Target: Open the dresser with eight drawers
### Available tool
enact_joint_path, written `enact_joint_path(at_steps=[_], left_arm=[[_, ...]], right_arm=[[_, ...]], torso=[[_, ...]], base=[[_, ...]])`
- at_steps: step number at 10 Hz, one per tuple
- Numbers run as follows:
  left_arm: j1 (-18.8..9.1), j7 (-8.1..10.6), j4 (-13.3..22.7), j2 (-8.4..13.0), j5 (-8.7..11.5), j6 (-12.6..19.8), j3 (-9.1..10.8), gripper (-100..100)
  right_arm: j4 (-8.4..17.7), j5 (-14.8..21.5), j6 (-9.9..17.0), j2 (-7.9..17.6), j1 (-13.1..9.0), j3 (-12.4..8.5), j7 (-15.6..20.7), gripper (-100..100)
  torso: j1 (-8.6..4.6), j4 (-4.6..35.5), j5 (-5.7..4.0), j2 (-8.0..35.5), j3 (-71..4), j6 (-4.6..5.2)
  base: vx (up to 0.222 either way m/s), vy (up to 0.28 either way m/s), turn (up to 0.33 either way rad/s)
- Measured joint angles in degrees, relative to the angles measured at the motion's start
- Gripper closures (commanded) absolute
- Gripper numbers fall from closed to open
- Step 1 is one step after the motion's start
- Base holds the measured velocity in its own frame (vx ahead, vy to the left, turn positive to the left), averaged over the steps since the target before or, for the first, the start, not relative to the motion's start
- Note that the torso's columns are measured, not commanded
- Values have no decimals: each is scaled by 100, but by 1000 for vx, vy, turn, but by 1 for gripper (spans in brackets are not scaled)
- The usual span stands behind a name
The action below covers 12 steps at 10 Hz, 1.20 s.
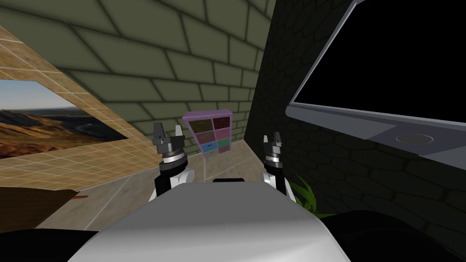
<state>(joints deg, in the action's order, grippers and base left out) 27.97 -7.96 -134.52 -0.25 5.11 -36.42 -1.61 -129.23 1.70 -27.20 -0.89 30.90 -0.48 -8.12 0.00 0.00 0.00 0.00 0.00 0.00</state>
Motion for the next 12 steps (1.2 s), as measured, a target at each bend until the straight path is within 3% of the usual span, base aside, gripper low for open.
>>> enact_joint_path(at_steps=[2,9,10,12], left_arm=[[0,0,0,0,0,0,0,0],[0,0,-2,0,0,0,0,0],[0,0,-2,0,0,0,0,-100],[-36,2,104,271,-2,-4,15,-100]], right_arm=[[0,0,0,0,0,0,0,0],[-2,0,-1,0,0,0,0,0],[-2,0,-1,0,0,0,0,0],[1,0,0,0,1,0,0,0]], torso=[[0,600,0,597,-1200,0],[0,3537,0,3539,-7073,0],[0,3960,0,3962,-7919,0],[-2,4202,0,4197,-8432,0]], base=[[0,0,0],[0,0,0],[25,-6,0],[52,-19,0]])
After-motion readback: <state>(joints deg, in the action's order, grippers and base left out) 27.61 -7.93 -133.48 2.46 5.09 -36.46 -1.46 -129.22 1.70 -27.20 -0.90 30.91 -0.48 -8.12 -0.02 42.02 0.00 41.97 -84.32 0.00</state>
